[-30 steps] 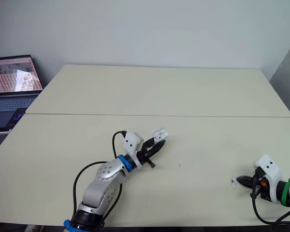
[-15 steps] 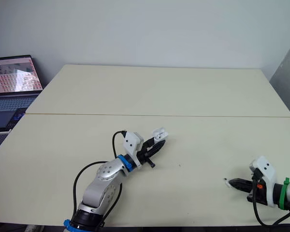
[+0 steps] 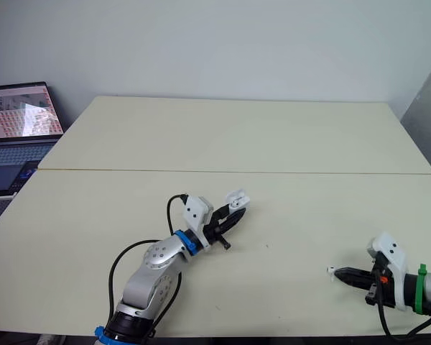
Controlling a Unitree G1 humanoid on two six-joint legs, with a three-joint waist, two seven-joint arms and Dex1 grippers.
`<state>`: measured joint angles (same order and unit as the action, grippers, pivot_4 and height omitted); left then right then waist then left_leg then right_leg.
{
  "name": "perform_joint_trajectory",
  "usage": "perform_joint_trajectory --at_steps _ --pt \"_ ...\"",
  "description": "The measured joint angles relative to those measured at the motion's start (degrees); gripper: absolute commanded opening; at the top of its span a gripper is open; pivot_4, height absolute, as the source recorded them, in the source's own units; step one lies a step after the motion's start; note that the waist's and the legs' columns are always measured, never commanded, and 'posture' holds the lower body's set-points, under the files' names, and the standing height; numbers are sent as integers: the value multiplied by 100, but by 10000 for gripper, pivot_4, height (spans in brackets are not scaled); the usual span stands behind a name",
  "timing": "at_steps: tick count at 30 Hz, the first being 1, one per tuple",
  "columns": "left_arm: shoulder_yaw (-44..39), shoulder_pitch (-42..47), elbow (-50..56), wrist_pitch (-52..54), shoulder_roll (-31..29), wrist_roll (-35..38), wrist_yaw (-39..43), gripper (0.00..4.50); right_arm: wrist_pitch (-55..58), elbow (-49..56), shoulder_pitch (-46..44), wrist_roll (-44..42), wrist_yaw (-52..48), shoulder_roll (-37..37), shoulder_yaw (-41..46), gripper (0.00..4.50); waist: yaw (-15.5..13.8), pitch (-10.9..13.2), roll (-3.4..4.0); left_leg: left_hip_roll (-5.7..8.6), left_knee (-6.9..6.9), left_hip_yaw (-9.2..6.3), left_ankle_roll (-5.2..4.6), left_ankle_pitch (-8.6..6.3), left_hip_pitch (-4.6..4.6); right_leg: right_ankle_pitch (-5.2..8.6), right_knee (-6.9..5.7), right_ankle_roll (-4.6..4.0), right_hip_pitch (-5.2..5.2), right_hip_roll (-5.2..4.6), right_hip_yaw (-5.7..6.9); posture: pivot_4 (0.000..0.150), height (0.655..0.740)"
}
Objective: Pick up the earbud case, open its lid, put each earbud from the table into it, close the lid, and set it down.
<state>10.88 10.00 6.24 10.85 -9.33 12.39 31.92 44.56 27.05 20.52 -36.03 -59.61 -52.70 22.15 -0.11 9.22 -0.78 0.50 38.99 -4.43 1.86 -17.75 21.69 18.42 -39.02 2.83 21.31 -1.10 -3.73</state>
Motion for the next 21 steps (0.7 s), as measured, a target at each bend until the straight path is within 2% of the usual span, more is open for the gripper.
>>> perform_joint_trajectory --at_steps 11,21 --pt "-4 0 -1 0 -6 0 1 7618 384 536 21 59 787 149 -548 387 -2 0 0 0 0 -2 0 0 1 0 1 0 1 0 -1 1500 7400" --pt "-4 0 -3 0 -7 4 14 7618 741 566 6 93 1245 188 -595 387 -1 0 0 0 0 0 0 0 1 0 0 0 1 0 0 1500 7400"
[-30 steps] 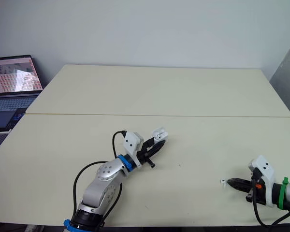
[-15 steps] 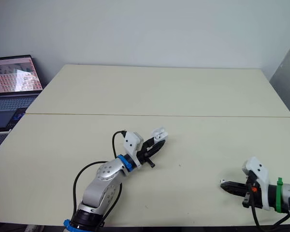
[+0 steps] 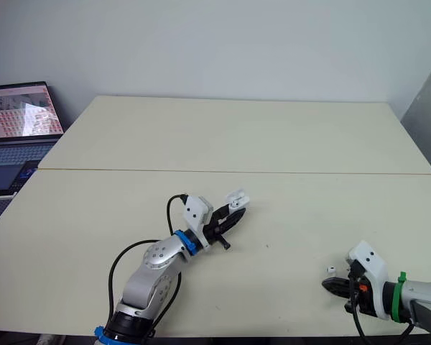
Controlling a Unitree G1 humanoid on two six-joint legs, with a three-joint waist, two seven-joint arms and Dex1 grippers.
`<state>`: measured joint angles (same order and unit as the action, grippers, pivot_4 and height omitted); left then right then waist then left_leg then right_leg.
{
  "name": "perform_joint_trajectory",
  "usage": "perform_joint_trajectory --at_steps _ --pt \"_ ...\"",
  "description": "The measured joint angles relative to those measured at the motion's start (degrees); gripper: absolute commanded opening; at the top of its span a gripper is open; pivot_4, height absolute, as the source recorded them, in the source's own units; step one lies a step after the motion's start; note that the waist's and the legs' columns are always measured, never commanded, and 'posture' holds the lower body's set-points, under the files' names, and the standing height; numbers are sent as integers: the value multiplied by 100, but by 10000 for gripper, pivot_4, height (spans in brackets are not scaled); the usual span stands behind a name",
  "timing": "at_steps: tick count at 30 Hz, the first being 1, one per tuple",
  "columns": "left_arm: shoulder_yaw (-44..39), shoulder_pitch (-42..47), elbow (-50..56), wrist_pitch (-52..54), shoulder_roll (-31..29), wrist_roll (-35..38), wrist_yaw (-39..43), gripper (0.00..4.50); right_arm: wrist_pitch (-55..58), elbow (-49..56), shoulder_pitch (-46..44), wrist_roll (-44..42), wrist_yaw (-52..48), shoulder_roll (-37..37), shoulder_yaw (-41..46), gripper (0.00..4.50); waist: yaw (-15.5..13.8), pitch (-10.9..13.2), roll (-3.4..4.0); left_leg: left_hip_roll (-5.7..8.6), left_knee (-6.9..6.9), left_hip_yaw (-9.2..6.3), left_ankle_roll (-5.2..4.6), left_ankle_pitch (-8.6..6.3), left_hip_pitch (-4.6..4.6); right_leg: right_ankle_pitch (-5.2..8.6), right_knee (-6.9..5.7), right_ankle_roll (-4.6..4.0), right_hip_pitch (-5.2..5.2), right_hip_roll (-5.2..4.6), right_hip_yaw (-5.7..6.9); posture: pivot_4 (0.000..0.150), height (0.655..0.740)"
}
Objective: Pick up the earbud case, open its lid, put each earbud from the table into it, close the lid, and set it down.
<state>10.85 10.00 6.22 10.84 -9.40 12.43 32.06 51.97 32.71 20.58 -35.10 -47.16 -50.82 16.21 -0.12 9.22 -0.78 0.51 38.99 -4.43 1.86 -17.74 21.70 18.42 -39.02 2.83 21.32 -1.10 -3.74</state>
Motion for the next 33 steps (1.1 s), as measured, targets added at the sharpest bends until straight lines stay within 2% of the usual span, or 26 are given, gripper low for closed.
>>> perform_joint_trajectory --at_steps 27,33 --pt "0 0 -3 3 4 14 -1 7618 -250 -556 -95 124 -35 -279 199 387 0 0 0 1 0 0 0 0 0 0 1 0 -1 0 0 1500 7400" --pt "-3 0 -2 8 5 17 -2 7618 -672 -715 -72 481 -215 -444 194 387 1 0 -1 1 0 0 0 0 0 0 1 0 -1 0 2 1500 7400"
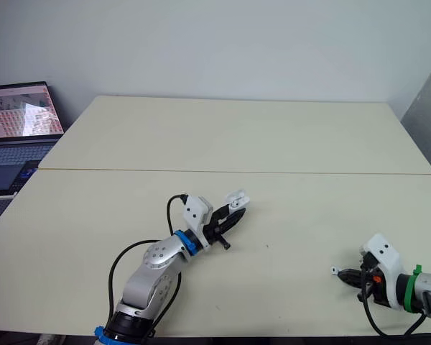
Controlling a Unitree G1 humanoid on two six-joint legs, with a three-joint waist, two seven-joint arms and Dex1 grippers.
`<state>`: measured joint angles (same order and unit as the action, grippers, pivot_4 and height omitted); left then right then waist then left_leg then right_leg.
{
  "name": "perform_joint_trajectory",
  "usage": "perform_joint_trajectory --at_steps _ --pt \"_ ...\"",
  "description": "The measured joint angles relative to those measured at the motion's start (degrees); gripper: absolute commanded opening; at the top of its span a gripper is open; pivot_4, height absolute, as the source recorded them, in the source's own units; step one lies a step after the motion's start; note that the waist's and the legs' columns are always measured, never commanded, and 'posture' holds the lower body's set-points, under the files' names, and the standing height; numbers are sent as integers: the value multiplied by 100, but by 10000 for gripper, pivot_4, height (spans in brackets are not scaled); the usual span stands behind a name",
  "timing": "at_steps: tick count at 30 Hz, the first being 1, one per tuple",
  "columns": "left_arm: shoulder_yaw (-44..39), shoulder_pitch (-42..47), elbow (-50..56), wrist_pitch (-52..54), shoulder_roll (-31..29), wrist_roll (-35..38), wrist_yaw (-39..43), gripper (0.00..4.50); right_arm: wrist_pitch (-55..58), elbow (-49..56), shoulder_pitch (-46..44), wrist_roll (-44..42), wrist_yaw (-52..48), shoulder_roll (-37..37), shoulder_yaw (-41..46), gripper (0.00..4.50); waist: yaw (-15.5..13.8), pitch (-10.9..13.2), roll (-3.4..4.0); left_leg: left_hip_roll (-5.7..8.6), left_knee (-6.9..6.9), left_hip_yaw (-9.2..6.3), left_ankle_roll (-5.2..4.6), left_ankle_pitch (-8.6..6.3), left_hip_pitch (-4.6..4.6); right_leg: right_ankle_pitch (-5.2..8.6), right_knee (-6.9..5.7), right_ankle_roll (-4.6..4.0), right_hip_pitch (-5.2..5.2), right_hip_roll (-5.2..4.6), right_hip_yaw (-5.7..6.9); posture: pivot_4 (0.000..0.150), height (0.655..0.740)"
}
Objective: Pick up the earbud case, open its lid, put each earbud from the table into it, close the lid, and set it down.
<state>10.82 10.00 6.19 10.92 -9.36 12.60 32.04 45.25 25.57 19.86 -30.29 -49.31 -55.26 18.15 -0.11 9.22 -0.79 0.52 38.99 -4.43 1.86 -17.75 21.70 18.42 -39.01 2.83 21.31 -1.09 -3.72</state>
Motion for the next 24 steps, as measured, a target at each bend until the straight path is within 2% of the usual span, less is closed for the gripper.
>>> perform_joint_trajectory --at_steps 8,14,17,20,24 --pt "-2 0 0 7 0 4 -4 7618 -285 -107 66 202 -295 -15 2 387 -1 0 0 0 0 -1 0 0 0 0 0 0 0 0 -1 1500 7400" --pt "-8 -1 0 11 -4 8 -5 7618 -726 -97 304 442 -758 -423 55 387 1 0 1 0 0 3 0 0 -2 0 0 0 1 0 0 1500 7400" --pt "-9 0 0 12 -7 9 -4 7618 -1054 -37 287 569 -1090 -743 85 6087 1 0 1 -1 0 1 0 0 -1 0 -1 0 0 1 2 1500 7400" --pt "-17 1 0 13 -12 9 -3 7618 -1382 -6 262 918 -1456 -1293 57 16303 3 0 0 -1 0 4 0 0 -3 0 1 0 -1 1 2 1500 7400" --pt "-27 23 -13 17 -18 9 -1 7618 -1667 -32 -349 1399 -1684 -1902 -442 30453 11 1 -1 -4 1 3 0 0 -4 0 -1 0 1 2 5 1500 7400"
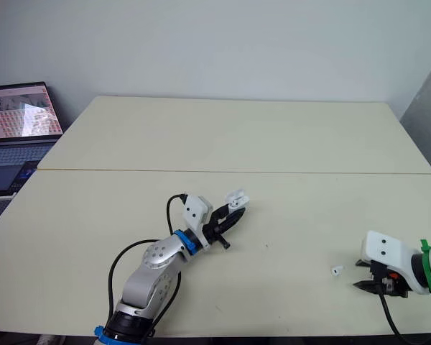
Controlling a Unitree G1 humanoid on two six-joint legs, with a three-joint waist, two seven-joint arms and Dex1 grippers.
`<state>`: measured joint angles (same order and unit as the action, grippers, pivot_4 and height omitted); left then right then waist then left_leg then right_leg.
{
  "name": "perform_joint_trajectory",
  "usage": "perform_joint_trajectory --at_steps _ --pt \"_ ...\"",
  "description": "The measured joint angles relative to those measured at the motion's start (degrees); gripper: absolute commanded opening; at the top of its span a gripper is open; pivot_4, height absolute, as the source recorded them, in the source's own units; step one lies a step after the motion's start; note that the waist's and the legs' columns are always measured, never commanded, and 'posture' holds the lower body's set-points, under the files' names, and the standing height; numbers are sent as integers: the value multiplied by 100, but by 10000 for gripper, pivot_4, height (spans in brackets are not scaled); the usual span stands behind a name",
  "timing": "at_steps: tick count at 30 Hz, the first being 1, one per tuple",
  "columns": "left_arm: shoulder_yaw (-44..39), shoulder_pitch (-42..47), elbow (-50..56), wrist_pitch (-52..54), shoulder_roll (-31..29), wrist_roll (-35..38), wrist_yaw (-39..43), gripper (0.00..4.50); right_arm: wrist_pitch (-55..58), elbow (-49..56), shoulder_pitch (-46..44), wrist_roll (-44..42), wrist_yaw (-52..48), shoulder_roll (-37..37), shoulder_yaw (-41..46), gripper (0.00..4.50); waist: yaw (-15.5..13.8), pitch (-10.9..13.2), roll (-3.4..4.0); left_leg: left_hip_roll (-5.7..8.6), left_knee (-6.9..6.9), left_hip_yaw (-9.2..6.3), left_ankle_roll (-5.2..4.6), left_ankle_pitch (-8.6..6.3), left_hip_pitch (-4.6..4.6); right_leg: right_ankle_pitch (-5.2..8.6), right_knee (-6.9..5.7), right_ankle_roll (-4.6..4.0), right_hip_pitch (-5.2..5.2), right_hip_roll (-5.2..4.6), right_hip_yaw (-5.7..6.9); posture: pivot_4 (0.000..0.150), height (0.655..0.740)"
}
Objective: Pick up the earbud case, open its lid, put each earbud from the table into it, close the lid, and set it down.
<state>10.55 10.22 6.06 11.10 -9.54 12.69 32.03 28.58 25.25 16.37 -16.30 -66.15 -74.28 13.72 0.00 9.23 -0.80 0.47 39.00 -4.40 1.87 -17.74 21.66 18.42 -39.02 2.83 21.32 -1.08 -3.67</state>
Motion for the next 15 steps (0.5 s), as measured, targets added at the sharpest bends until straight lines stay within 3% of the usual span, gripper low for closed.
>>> perform_joint_trajectory --at_steps 4,15 --pt "7 27 -12 -6 -14 -13 -5 7618 -79 -28 -974 403 -37 -193 -811 44059 3 0 0 1 1 0 1 1 2 0 1 0 2 -1 -1 1500 7400" --pt "29 96 -93 -35 -33 -60 -14 7618 137 -77 -3299 1505 -845 134 -3089 44589 2 0 2 1 1 -1 2 1 6 0 2 0 10 -7 2 1500 7400"
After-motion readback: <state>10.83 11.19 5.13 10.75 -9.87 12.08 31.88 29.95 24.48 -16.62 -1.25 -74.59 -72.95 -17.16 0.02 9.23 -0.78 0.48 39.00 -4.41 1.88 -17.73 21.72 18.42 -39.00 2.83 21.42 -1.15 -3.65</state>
